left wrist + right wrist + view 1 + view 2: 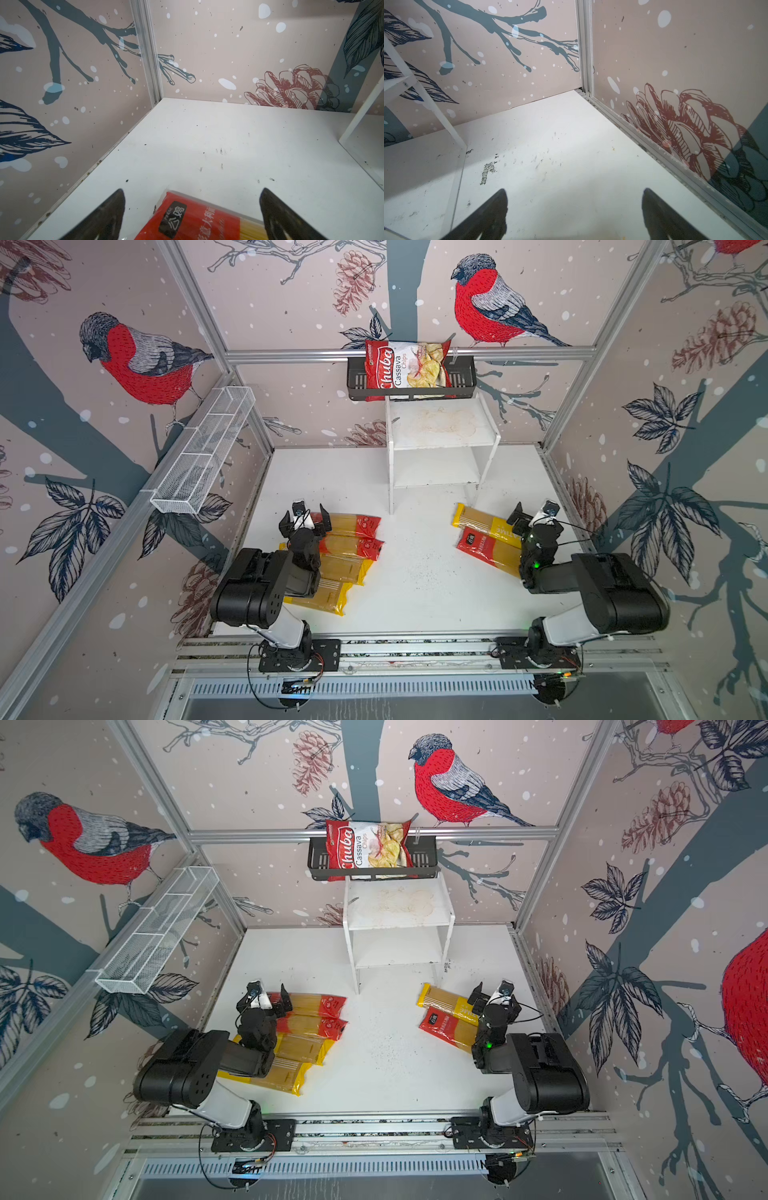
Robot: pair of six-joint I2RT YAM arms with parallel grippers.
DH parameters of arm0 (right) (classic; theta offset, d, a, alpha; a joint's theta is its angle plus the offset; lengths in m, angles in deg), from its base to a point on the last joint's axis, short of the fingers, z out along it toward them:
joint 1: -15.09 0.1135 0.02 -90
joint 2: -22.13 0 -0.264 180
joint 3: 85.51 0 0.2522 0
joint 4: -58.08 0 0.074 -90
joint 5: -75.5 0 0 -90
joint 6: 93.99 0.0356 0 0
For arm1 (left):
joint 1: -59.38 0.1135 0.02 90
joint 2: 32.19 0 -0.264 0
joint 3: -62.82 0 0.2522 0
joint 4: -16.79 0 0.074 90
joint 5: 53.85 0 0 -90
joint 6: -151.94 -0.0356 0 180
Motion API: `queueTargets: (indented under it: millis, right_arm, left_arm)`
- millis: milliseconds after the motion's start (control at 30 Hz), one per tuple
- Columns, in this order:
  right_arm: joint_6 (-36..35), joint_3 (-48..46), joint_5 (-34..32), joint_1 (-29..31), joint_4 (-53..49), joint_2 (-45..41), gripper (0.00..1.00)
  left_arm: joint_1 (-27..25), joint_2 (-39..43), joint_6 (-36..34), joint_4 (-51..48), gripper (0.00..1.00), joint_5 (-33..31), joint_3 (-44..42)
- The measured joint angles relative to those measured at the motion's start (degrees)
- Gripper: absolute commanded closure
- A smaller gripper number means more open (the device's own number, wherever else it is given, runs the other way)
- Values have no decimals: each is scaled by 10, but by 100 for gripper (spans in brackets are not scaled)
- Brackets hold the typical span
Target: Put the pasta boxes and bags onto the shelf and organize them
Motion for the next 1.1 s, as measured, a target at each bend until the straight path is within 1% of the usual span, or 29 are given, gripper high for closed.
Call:
queueTargets:
  millis: [367, 800, 1100]
  right_arm:
    - [0, 0, -1, 0, 0, 1, 0]
    - [0, 0, -1, 0, 0, 1, 0]
    - [0, 0, -1, 0, 0, 1, 0]
  left_arm:
    - [0, 0, 0, 0, 1, 0, 0]
    - [2, 0, 13, 0, 1, -27, -2]
    - [2, 0, 14, 0, 1, -28, -2]
